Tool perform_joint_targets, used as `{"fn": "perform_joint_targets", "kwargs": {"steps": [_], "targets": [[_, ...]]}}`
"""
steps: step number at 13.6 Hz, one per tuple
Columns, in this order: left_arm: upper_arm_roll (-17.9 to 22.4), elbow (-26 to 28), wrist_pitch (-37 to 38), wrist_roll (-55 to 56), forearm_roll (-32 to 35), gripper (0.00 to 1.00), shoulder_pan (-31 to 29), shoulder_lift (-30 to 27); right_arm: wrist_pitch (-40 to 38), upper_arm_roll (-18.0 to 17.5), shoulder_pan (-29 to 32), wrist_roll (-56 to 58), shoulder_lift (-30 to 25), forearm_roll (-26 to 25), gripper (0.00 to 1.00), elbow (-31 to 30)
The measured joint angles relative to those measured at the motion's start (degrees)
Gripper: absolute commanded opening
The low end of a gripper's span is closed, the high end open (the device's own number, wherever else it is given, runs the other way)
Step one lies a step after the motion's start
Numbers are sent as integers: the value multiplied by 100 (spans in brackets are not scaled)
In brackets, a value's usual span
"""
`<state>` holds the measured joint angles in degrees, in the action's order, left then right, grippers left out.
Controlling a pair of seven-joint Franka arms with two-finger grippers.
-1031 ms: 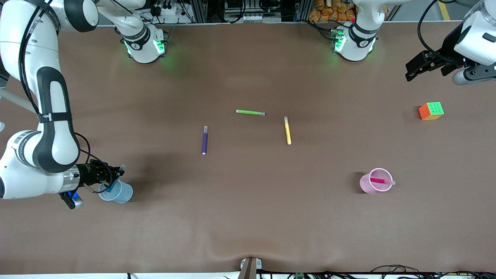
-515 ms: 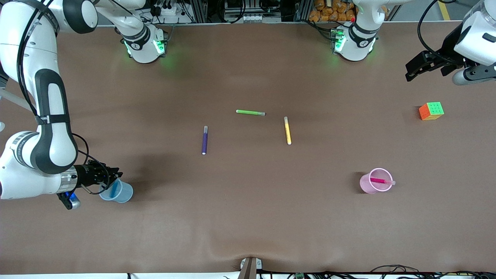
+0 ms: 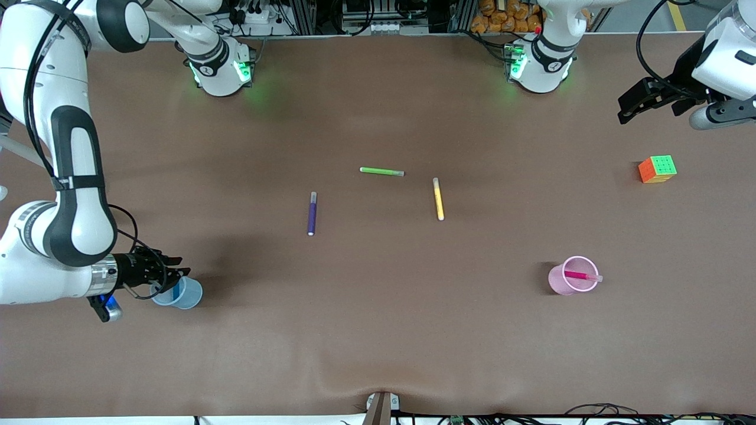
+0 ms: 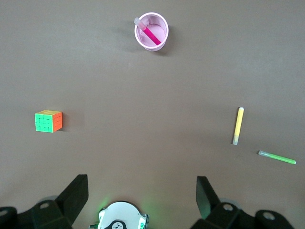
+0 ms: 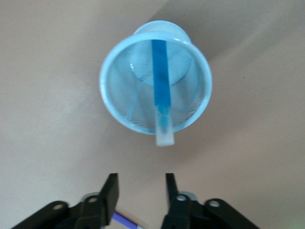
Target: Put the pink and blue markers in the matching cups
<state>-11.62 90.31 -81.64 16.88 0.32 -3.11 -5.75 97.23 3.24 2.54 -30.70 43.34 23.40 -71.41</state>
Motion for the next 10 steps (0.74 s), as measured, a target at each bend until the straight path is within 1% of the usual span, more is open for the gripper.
{"fn": "perform_joint_targets", "kwargs": {"steps": [4, 7, 10], "targets": [[4, -23, 0, 0, 0, 100, -4, -1, -222, -71, -29, 56, -2, 0, 100, 372], [12, -28, 0, 0, 0, 100, -77, -14, -544, -52, -24, 361, -25, -1, 100, 765], [13, -32, 16, 0, 0, 100, -112, -58, -690, 3, 11, 519, -228, -76, 100, 965]]}}
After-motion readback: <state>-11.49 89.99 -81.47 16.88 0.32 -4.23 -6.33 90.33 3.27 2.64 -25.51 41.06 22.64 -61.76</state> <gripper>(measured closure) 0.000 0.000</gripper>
